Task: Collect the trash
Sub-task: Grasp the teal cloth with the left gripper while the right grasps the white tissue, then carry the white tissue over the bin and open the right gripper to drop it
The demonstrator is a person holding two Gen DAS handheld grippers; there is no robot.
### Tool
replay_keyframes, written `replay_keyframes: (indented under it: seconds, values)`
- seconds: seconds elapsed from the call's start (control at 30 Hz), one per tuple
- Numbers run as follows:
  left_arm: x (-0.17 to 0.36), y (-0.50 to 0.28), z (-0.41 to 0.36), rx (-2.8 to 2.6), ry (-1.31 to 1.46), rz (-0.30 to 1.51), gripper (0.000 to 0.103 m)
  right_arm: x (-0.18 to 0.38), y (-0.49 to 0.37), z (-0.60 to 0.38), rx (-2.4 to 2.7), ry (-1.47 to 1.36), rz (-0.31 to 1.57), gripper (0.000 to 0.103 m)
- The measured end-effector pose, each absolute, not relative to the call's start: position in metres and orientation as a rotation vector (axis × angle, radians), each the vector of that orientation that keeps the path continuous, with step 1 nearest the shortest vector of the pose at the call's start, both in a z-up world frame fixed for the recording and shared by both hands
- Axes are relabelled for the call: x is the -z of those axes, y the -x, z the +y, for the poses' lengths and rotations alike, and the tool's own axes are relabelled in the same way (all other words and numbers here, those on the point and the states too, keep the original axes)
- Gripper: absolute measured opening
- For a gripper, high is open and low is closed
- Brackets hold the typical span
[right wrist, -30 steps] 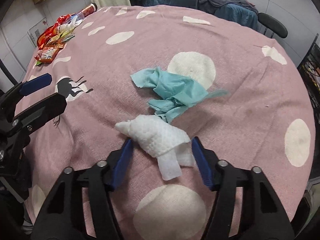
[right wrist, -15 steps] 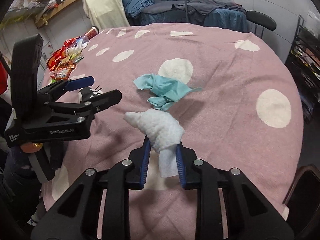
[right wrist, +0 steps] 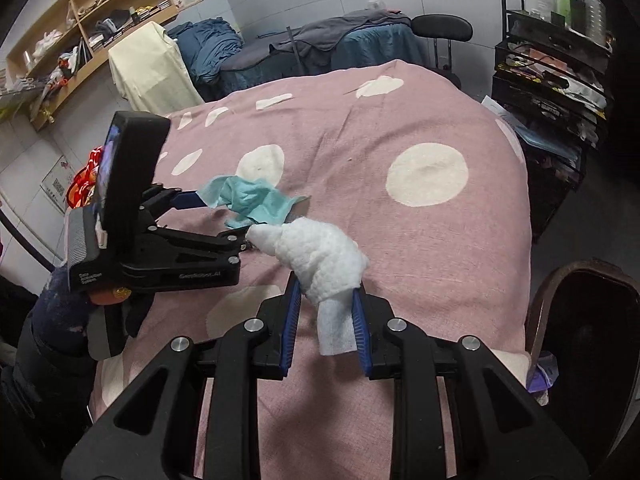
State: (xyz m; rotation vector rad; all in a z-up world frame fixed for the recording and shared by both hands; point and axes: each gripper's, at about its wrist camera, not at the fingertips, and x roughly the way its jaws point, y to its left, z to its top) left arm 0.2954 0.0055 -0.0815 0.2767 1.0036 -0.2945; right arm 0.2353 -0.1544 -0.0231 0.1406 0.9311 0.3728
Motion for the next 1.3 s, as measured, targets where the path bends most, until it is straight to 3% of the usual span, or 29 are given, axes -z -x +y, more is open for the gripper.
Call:
replay_keyframes:
  seconds: [0.03,0.1,0.2,0.7,1.3]
  values:
    - [0.084,-0.297,0.005,0.299,-0.277,1.018,0.059,0.024,-0.234,-0.155,-0.370,-0.142,0.929,0.025]
    - [0.088,-0.299,0.004,0.303,-0.282,1.040,0.040,0.023,-0.229,-0.159,-0.363,-0.148,0.919,0.025]
    - [0.085,-0.296,0.009,0.298,-0.270,1.026,0.028,0.024,-0.224,-0.164,-0.362,-0.163,0.910,0.025]
    - [0.032,-0.237,0.027,0.242,-0.099,0.771,0.026,0.016,-0.191,-0.210,-0.286,-0.269,0.813,0.025]
    - [0.010,-0.162,-0.024,0.378,0.005,0.664,0.026,0.022,-0.136,-0.292,-0.062,-0.346,0.744,0.025]
